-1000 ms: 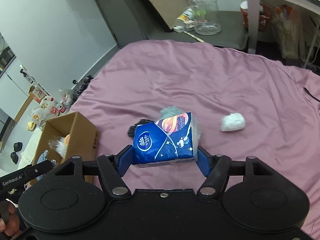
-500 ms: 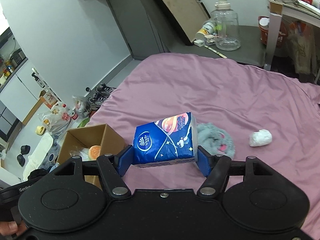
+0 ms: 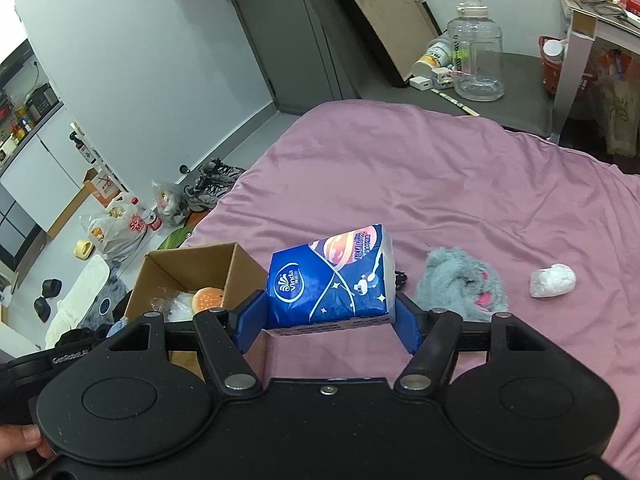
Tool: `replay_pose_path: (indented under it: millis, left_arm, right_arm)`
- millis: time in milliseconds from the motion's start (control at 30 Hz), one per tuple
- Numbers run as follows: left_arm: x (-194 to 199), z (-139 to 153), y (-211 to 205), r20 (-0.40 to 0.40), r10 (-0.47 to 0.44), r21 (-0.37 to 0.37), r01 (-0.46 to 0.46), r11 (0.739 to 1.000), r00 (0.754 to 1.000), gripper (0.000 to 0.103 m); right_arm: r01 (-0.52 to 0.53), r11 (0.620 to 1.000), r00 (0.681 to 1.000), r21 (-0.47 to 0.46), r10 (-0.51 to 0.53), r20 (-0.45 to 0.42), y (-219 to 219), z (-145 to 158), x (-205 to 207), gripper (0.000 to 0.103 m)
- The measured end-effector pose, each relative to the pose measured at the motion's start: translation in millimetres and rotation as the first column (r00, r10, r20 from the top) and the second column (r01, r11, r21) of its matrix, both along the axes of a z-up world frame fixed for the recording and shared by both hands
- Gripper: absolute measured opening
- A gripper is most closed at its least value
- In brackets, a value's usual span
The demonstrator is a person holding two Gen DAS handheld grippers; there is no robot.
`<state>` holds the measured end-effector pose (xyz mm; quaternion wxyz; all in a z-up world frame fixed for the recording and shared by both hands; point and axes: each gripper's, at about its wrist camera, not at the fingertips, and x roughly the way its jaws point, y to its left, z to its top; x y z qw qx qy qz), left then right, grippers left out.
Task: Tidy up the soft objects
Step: 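Carry the denim pad in the left gripper to the box while the right carries the tissue pack, then open the right gripper dropping the tissue pack while the left releases the denim pad into the box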
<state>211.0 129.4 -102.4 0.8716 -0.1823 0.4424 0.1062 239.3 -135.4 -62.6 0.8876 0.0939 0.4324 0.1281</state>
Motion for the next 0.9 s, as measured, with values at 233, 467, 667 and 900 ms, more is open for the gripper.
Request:
replay_pose_path:
  millis: [233, 467, 667, 900]
  left_arm:
    - [10.9, -8.1, 6.2, -0.017, 0.013, 0.005, -0.013, 1.0, 1.0, 0.043]
    - [22.8, -17.6, 10.5, -0.048, 0.013, -0.007, -0.014, 1.0, 0.999, 0.045]
    - [31.9, -20.1, 15.2, -0.08, 0.004, -0.04, -0.007, 0.999, 0.997, 0.051]
    - [34.5, -15.1, 13.0, -0.073, -0.015, -0.046, 0.012, 0.999, 0.997, 0.057]
  right_arm:
    - [-0.037, 0.999, 0.999, 0.019, 0.037, 0.005, 20.5, -3.1, 4.0, 0.065]
    - [-0.075, 0.996, 0.997, 0.044, 0.074, 0.009, 41.6, -6.3, 14.2, 0.065]
    - [-0.115, 0.991, 0.993, 0.071, 0.115, 0.008, 63.4, -13.5, 22.8, 0.065]
    - [-0.124, 0.99, 0.992, 0.064, 0.125, -0.017, 78.7, -26.4, 33.6, 0.065]
